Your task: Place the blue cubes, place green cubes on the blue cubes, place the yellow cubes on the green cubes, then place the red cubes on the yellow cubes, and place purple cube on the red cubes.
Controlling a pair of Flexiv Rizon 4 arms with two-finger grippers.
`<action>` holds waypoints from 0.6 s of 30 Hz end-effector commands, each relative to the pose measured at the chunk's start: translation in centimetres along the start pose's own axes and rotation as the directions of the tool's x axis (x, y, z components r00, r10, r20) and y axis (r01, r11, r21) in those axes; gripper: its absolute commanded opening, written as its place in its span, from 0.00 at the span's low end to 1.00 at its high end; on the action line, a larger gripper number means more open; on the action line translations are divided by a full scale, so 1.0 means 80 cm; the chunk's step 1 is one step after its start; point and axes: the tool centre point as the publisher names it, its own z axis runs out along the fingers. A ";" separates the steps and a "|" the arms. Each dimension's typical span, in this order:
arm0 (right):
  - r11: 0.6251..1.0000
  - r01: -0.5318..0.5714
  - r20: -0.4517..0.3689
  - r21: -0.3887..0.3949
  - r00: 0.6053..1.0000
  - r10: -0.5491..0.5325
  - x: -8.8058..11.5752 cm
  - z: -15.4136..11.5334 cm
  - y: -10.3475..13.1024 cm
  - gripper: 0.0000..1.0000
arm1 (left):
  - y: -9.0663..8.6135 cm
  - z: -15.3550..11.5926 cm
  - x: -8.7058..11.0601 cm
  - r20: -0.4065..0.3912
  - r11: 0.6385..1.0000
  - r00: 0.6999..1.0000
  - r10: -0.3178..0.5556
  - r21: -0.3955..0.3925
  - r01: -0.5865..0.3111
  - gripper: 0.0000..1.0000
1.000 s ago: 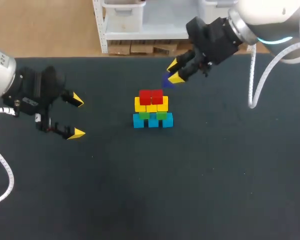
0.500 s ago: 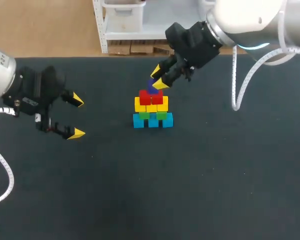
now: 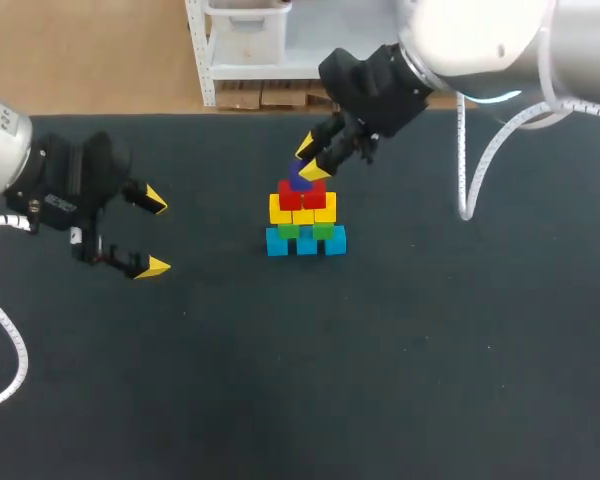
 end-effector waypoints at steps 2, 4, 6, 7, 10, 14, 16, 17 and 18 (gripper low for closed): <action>1.000 -0.004 -0.004 0.005 1.000 0.004 0.000 0.002 0.002 0.00 | -0.001 0.000 0.003 0.009 1.000 1.000 0.004 -0.002 -0.003 1.00; 1.000 -0.006 -0.005 0.006 1.000 0.006 0.001 0.002 0.002 0.00 | -0.001 0.000 0.003 0.009 1.000 1.000 0.004 -0.002 -0.003 1.00; 1.000 -0.008 -0.008 0.009 1.000 0.008 0.001 0.002 0.001 0.00 | -0.001 0.000 0.003 0.009 1.000 1.000 0.004 -0.002 -0.003 1.00; 1.000 -0.008 -0.010 0.012 1.000 0.008 0.001 0.002 0.001 0.00 | -0.001 0.000 0.003 0.009 1.000 1.000 0.004 -0.002 -0.003 1.00; 1.000 -0.011 -0.013 0.015 1.000 0.011 0.003 0.002 0.000 0.00 | -0.001 0.000 0.003 0.009 1.000 1.000 0.004 -0.002 -0.003 1.00; 1.000 -0.015 -0.015 0.016 1.000 0.016 0.004 0.002 0.000 0.00 | -0.001 0.000 0.003 0.009 1.000 1.000 0.004 -0.002 -0.003 1.00; 1.000 -0.017 -0.015 0.016 1.000 0.018 0.005 0.003 0.000 0.00 | -0.001 0.000 0.003 0.009 1.000 1.000 0.004 -0.002 -0.003 1.00; 1.000 -0.018 -0.015 0.016 1.000 0.019 0.005 0.003 0.000 0.00 | -0.001 0.000 0.003 0.009 1.000 1.000 0.004 -0.002 -0.003 1.00; 1.000 -0.020 -0.015 0.015 1.000 0.020 0.005 0.003 -0.001 0.00 | -0.001 0.000 0.003 0.009 1.000 1.000 0.004 -0.002 -0.003 1.00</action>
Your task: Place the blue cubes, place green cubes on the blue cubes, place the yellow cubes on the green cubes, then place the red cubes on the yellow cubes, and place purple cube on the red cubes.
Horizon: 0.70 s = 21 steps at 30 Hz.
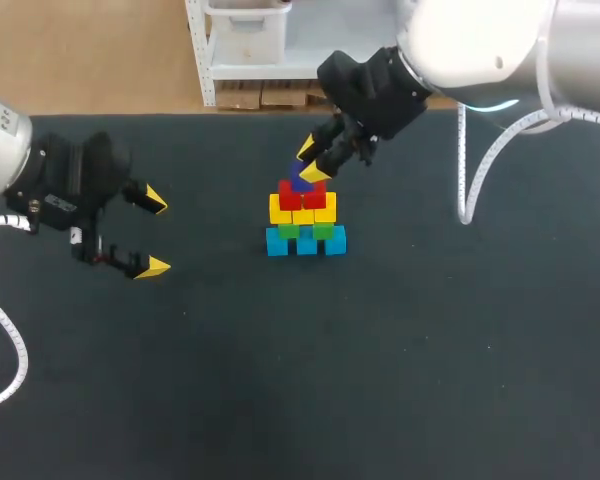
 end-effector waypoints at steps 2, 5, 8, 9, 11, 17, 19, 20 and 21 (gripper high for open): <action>1.000 -0.003 0.001 0.002 1.000 0.003 0.001 0.001 0.000 0.00 | -0.001 0.000 0.003 0.009 1.000 1.000 0.004 -0.002 -0.003 1.00; 1.000 -0.006 0.001 0.001 1.000 0.006 0.002 0.002 0.000 0.00 | -0.001 0.000 0.003 0.009 1.000 1.000 0.004 -0.002 -0.003 1.00; 1.000 -0.008 0.000 0.000 1.000 0.008 0.003 0.002 0.000 0.00 | -0.001 0.000 0.003 0.009 1.000 1.000 0.004 -0.002 -0.003 1.00; 1.000 -0.009 0.000 0.000 1.000 0.009 0.003 0.002 0.000 0.00 | -0.001 0.000 0.003 0.009 1.000 1.000 0.004 -0.002 -0.003 1.00; 1.000 -0.011 0.000 0.000 1.000 0.011 0.004 0.002 -0.001 0.00 | -0.001 0.000 0.003 0.009 1.000 1.000 0.004 -0.002 -0.003 1.00; 1.000 -0.015 0.001 0.000 1.000 0.015 0.005 0.002 -0.001 0.00 | -0.001 0.000 0.003 0.009 1.000 1.000 0.004 -0.002 -0.003 1.00; 1.000 -0.016 0.001 0.000 1.000 0.016 0.005 0.002 -0.002 0.00 | -0.001 0.000 0.003 0.009 1.000 1.000 0.004 -0.002 -0.003 1.00; 1.000 -0.015 0.001 0.000 1.000 0.015 0.005 0.002 -0.002 0.00 | -0.001 0.000 0.003 0.009 1.000 1.000 0.004 -0.002 -0.003 1.00; 1.000 -0.014 0.002 0.001 1.000 0.014 0.005 0.003 -0.002 0.06 | -0.001 0.000 0.003 0.009 1.000 1.000 0.004 -0.002 -0.003 1.00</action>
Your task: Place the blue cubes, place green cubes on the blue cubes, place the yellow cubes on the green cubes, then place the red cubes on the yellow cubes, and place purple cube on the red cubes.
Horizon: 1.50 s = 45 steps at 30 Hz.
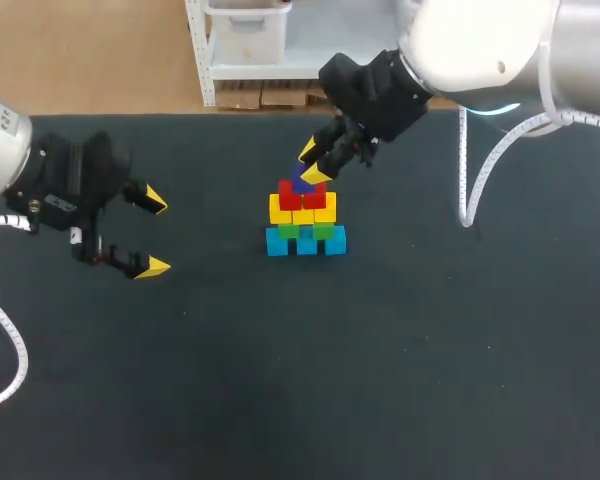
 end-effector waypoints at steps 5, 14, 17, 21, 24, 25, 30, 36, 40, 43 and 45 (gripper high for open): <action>1.000 0.003 0.004 -0.001 1.000 -0.003 -0.001 0.001 -0.002 0.30 | -0.001 0.000 0.003 0.009 1.000 1.000 0.004 -0.002 -0.003 1.00; 1.000 0.001 0.006 -0.002 1.000 -0.001 -0.001 0.002 -0.002 0.42 | -0.001 0.000 0.003 0.009 1.000 1.000 0.004 -0.002 -0.003 1.00; 1.000 0.000 0.005 0.000 1.000 0.000 0.000 0.002 -0.003 0.43 | -0.001 0.000 0.003 0.009 1.000 1.000 0.004 -0.002 -0.003 1.00; 1.000 0.000 0.008 0.004 1.000 0.000 -0.001 0.000 -0.003 0.50 | -0.001 0.000 0.003 0.009 1.000 1.000 0.004 -0.002 -0.003 1.00; 1.000 0.002 0.013 0.011 1.000 -0.003 -0.002 -0.004 -0.002 0.90 | -0.001 0.000 0.003 0.009 1.000 1.000 0.004 -0.002 -0.003 1.00; 1.000 0.002 0.016 0.013 1.000 -0.002 -0.003 -0.006 -0.002 1.00 | -0.001 0.000 0.003 0.009 1.000 1.000 0.004 -0.002 -0.003 1.00; 1.000 -0.023 0.076 0.020 0.997 0.022 -0.001 -0.024 -0.003 1.00 | -0.001 0.000 0.003 0.009 1.000 1.000 0.004 -0.002 -0.003 1.00; 0.994 -0.106 0.197 0.008 0.975 0.102 0.019 -0.045 -0.008 1.00 | -0.001 0.000 0.003 0.009 1.000 1.000 0.004 -0.002 -0.003 1.00; 0.989 -0.149 0.244 0.011 0.959 0.142 0.030 -0.054 -0.008 1.00 | -0.001 0.000 0.003 0.009 1.000 1.000 0.004 -0.002 -0.003 1.00; 0.989 -0.147 0.249 0.023 0.959 0.137 0.035 -0.059 -0.007 1.00 | -0.001 0.000 0.003 0.009 1.000 1.000 0.004 -0.002 -0.003 1.00; 0.989 -0.146 0.255 0.030 0.958 0.133 0.038 -0.062 -0.005 1.00 | -0.001 0.000 0.003 0.009 1.000 1.000 0.004 -0.002 -0.003 1.00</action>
